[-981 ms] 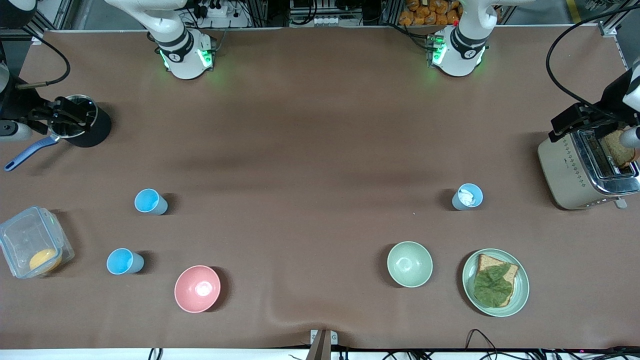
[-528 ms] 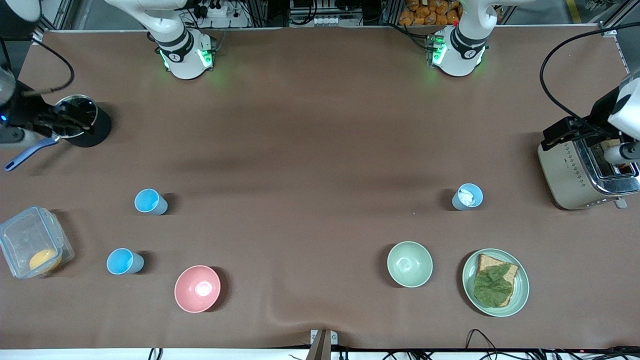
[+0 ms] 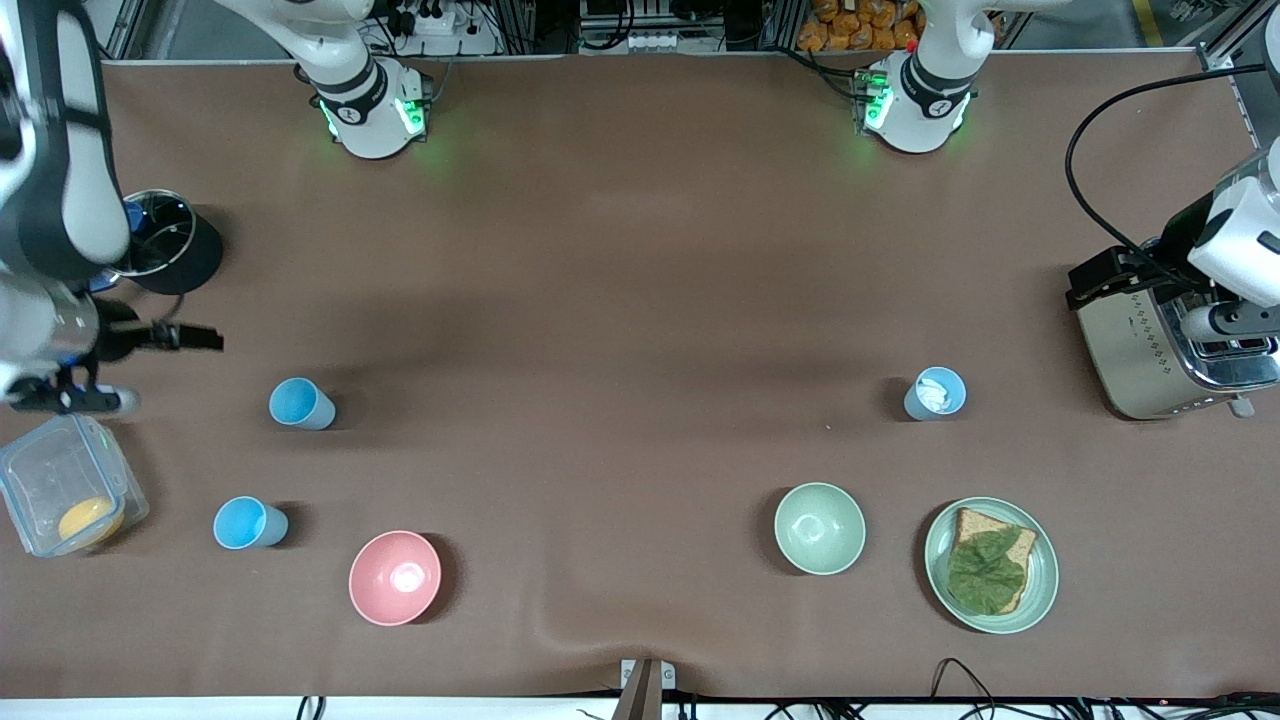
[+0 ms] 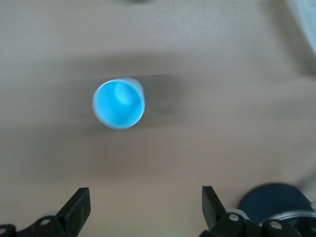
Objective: Stack blue cups with both arms
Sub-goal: 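Reach the right gripper to the blue cup by the container and grasp it, then lift the blue cup with the right gripper and hold it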
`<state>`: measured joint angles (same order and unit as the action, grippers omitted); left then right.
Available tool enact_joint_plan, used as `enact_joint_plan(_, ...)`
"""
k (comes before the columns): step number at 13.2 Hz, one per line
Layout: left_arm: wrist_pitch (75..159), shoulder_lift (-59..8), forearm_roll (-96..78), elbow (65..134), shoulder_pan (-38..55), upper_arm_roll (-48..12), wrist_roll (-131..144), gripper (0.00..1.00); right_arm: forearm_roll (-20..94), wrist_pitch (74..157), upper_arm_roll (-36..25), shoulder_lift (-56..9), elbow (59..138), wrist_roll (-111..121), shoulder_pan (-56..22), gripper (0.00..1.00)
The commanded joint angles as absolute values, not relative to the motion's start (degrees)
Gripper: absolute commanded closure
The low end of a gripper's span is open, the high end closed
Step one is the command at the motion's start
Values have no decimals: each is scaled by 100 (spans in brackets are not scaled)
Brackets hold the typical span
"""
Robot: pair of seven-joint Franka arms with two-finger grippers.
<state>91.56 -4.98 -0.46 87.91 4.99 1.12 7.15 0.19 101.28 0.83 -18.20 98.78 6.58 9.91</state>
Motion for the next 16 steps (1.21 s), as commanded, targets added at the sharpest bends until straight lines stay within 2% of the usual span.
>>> enact_joint_plan(1,9202,-483,18,8789,527,105,668,0,123,10544,158,-2319,9843,712,1019,0)
enact_joint_plan(8,9211,-510,26,8754,527,105,606,0,123,11363,158,-3004,9905,721,931,0)
enact_joint_plan(16,9229,-527,9,8754,510,105,580,0,123,11496,167,-3313,9940,809,923,0)
